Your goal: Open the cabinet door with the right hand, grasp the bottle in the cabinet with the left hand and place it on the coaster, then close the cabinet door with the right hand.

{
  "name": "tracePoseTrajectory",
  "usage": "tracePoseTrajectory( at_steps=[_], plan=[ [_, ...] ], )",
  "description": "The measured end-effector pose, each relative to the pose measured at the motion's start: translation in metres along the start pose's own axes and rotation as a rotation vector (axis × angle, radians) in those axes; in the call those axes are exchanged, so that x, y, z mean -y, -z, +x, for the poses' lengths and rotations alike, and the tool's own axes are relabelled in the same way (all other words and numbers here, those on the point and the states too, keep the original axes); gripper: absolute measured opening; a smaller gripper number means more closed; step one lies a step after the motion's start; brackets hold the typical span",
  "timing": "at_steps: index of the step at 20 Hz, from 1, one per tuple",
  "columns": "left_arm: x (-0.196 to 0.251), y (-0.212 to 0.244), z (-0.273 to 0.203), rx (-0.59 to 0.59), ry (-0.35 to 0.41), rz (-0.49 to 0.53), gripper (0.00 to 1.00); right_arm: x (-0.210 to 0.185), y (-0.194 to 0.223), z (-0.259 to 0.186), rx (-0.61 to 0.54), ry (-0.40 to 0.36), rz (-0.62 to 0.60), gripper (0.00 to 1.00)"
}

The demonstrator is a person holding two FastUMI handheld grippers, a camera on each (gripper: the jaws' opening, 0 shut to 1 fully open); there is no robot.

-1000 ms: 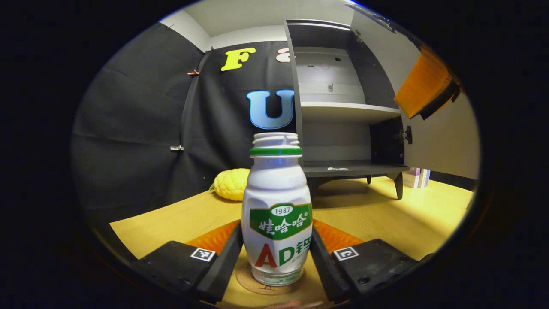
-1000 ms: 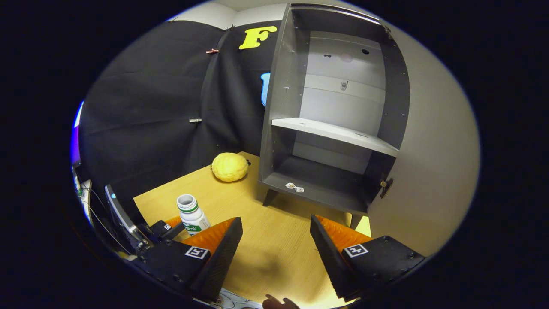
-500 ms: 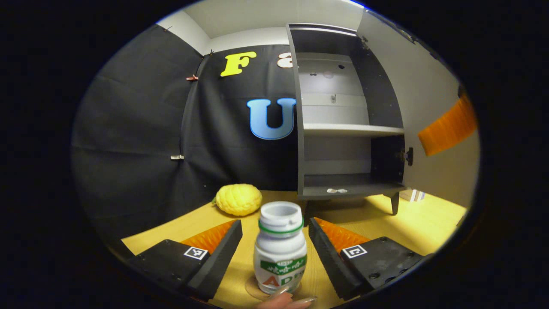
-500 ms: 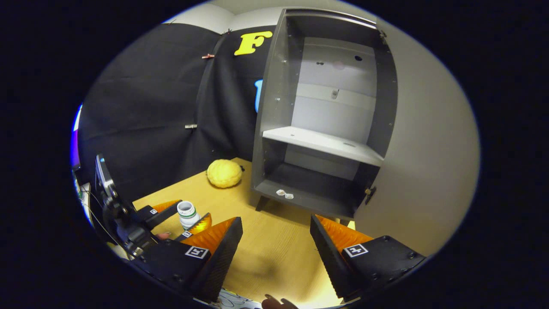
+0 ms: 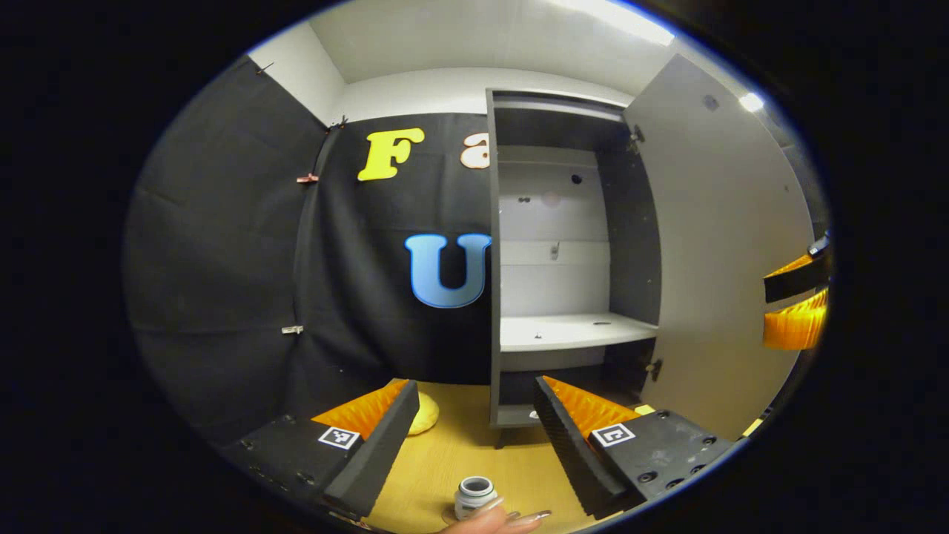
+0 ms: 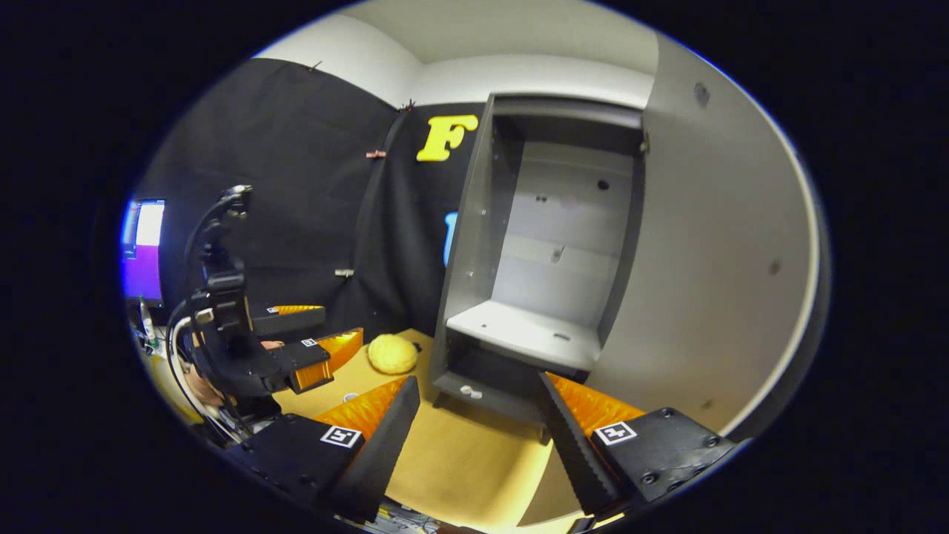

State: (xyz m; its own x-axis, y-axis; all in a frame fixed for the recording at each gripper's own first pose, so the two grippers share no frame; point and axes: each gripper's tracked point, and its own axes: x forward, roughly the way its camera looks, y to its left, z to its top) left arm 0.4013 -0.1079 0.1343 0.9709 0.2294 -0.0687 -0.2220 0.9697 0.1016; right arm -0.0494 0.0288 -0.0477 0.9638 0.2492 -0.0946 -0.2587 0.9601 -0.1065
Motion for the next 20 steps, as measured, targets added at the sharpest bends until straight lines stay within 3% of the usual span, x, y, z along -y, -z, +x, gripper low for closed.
tracePoseTrajectory(
  at_steps=[4, 6, 7, 8, 10, 12, 13, 17, 20],
  plan=[
    [0.023, -0.05, -0.021, 0.036, 0.073, 0.002, 0.98, -0.003, -0.018, -0.06, 0.003, -0.104, 0.161, 0.98],
    [0.033, -0.054, -0.025, 0.021, 0.095, 0.03, 0.99, 0.027, -0.023, -0.083, 0.02, -0.058, 0.194, 0.94],
    [0.038, -0.057, -0.024, 0.022, 0.103, 0.037, 0.99, 0.044, -0.024, -0.091, 0.033, -0.016, 0.199, 0.98],
    [0.044, -0.056, -0.025, 0.015, 0.112, 0.032, 0.99, 0.062, -0.02, -0.099, 0.033, 0.032, 0.197, 0.94],
    [0.061, -0.055, -0.023, 0.006, 0.139, 0.015, 0.99, 0.092, -0.018, -0.111, 0.041, 0.108, 0.185, 1.0],
    [0.067, -0.061, -0.02, 0.017, 0.128, 0.025, 0.97, 0.111, -0.023, -0.121, 0.051, 0.132, 0.191, 0.94],
    [0.073, -0.061, -0.019, 0.019, 0.13, 0.026, 0.98, 0.119, -0.021, -0.123, 0.053, 0.136, 0.192, 1.0],
    [0.089, -0.05, -0.014, -0.028, 0.143, -0.017, 0.99, 0.168, -0.014, -0.12, 0.062, 0.205, 0.158, 0.97],
    [0.083, -0.052, -0.017, -0.018, 0.093, -0.007, 0.98, 0.19, -0.018, -0.111, 0.094, 0.21, 0.189, 0.98]
  ],
)
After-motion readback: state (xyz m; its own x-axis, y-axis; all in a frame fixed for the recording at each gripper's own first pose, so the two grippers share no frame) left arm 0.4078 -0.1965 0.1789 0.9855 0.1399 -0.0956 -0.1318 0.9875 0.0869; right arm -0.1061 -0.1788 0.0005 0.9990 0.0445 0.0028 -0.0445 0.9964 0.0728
